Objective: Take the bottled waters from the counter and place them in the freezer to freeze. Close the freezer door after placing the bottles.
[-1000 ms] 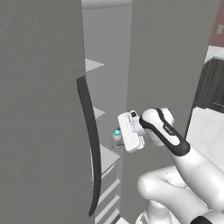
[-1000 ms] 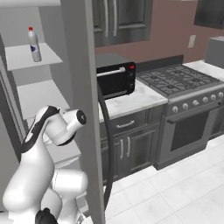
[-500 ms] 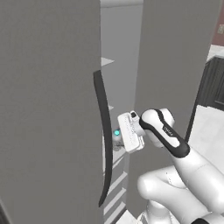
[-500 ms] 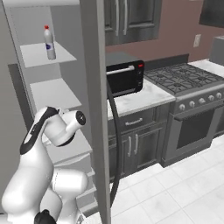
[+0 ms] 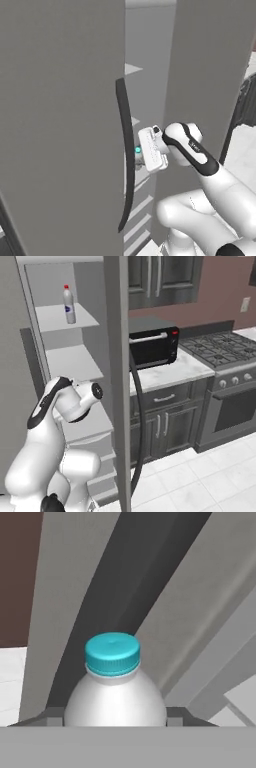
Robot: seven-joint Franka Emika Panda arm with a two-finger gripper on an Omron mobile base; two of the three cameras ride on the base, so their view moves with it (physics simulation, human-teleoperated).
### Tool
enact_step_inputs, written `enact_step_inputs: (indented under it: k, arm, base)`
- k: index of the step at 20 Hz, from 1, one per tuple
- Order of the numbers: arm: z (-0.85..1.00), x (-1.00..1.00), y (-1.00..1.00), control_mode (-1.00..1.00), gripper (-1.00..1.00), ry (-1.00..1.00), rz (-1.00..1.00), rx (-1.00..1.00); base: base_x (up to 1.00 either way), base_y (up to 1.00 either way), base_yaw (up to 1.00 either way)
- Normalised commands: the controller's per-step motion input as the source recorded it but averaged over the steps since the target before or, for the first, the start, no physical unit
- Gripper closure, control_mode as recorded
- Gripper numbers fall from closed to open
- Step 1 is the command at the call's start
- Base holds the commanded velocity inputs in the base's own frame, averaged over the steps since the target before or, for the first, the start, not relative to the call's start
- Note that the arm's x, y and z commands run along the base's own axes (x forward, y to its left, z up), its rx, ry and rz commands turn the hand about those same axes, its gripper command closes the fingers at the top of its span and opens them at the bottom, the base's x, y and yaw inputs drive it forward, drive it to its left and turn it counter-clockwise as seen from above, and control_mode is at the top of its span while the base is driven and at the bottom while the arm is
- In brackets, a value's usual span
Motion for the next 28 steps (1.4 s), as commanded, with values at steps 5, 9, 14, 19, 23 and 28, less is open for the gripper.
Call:
enact_step_inputs:
  k: [5, 9, 14, 19, 23, 28]
  arm:
    - [0.0, 0.0, 0.0, 1.0, 1.0, 0.0, 0.0, 0.0]
    - [0.0, 0.0, 0.0, 1.0, 1.0, 0.0, 0.0, 0.0]
    - [0.0, 0.0, 0.0, 1.0, 1.0, 0.0, 0.0, 0.0]
    - [0.54, -0.07, -0.23, -1.0, 1.0, 0.0, 0.0, 0.15]
    - [0.98, 0.04, -0.08, -1.0, 1.0, 0.0, -0.01, 0.18]
    - [1.0, 0.18, -0.01, -1.0, 1.0, 0.06, -0.06, 0.21]
  base:
    - [0.26, -0.08, 0.15]
    - [0.71, -0.03, 0.0]
    - [0.15, -0.25, 0.0]
    - [-0.06, -0.07, 0.0]
    - [0.0, 0.0, 0.0]
    - [0.0, 0.0, 0.0]
